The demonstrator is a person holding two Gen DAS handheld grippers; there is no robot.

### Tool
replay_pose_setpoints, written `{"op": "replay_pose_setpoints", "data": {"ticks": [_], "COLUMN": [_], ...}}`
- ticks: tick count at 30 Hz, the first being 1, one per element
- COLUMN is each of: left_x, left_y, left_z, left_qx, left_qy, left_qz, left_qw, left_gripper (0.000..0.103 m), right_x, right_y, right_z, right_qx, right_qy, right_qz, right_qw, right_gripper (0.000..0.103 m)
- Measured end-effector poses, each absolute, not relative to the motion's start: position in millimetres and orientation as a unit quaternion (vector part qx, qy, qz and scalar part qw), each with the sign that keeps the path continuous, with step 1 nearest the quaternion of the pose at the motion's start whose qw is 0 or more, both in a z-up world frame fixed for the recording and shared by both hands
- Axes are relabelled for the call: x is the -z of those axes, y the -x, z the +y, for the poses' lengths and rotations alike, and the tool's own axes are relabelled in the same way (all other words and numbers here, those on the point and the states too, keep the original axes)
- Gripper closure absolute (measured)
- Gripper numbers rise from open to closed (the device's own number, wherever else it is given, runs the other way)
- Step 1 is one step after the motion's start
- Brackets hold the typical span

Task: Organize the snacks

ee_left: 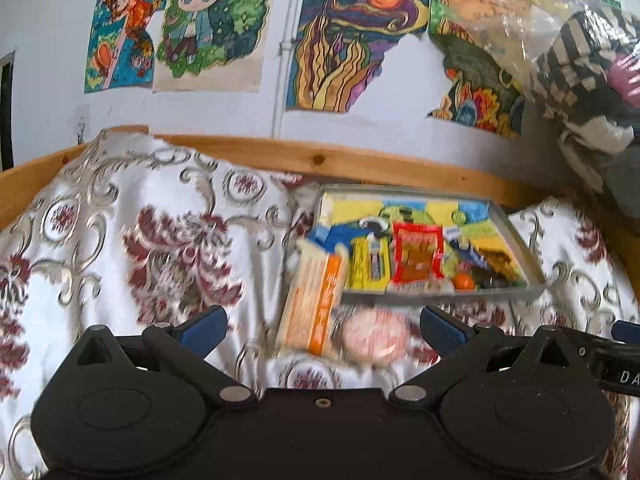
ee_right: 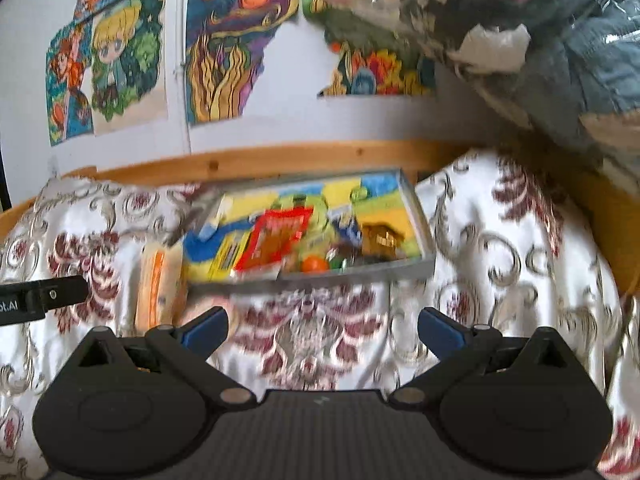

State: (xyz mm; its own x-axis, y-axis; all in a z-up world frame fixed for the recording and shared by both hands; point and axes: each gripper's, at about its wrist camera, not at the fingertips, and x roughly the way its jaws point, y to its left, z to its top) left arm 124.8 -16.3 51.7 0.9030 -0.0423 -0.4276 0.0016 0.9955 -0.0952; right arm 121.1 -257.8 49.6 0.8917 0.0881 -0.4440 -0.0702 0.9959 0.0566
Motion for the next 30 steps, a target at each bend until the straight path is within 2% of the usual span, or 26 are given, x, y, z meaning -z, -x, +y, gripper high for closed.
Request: {"op": "replay_pose_setpoints", "data": {"ticks": [11,23,30], "left_x": [-16.8,1.6,8.5], "left_y": [-102.1,-114.5,-125.7], "left_z": [-10.9,-6.5,1.9], "left_qx": [0.010,0.001,0.011], "left_qy": [-0.001,-0.046,-0.026], "left_qz": [0.273,0.317,0.333], "left_qw": [0.962,0.947,0.942], "left_gripper": [0.001,0.001,0.001], "right_x": [-30.3,-1.7,8.5], "right_y": [-103.5,-114.2,-121.7], "right_z": [-235.3,-211.8,-206.5], "right_qx": [-0.060,-0.087,-0.081], "right_qy": [0.025,0.072,0.085], "right_qz": [0.278,0.337,0.364], "right_qw": [0.958,0.935,0.924], "right_gripper": [0.000,0.000,0.000]}}
